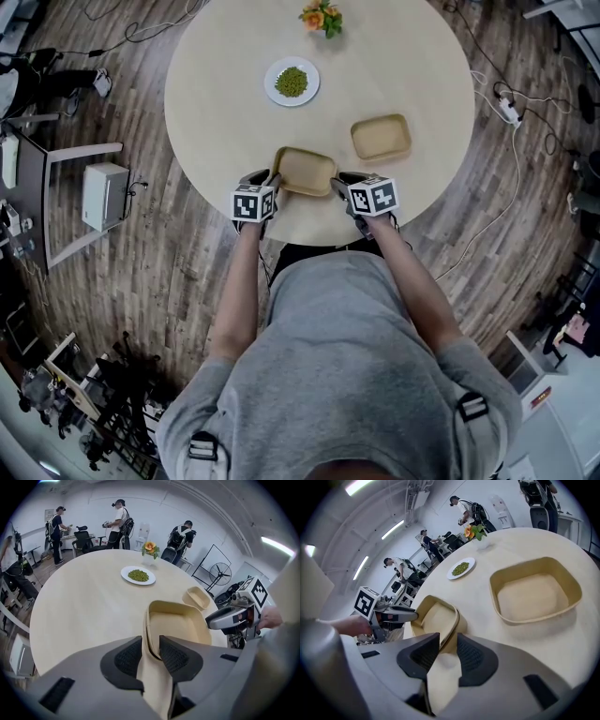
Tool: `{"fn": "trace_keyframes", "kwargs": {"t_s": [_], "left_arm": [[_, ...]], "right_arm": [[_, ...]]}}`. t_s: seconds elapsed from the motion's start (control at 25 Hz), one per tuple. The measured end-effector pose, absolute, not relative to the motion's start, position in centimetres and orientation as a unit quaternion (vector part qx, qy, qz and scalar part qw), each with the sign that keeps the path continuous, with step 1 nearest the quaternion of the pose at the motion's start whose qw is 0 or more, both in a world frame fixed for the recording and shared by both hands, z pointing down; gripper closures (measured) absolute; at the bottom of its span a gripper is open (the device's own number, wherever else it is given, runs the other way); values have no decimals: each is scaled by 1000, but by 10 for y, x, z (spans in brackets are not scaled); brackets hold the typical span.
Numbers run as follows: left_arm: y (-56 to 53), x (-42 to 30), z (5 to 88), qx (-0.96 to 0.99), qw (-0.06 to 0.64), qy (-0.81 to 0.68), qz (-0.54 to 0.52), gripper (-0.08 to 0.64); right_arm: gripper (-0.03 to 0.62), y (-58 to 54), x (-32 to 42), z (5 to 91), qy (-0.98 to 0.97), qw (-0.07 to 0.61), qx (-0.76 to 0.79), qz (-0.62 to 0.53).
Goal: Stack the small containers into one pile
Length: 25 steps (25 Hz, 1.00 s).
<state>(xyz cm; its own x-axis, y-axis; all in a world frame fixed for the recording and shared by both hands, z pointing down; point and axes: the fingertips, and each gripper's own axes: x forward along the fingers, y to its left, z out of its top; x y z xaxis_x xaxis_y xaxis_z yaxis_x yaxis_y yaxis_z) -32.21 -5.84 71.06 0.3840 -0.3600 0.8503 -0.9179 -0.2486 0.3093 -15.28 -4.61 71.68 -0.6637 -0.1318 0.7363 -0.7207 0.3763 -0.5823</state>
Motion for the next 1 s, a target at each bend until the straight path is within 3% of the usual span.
{"fn": "trace_keyframes", "kwargs": {"t_s": [1.0], "left_arm": [[-40,-300,725,695,468,-456,302,449]], "right_arm": [[451,-51,-132,724,-770,310,278,484]]}}
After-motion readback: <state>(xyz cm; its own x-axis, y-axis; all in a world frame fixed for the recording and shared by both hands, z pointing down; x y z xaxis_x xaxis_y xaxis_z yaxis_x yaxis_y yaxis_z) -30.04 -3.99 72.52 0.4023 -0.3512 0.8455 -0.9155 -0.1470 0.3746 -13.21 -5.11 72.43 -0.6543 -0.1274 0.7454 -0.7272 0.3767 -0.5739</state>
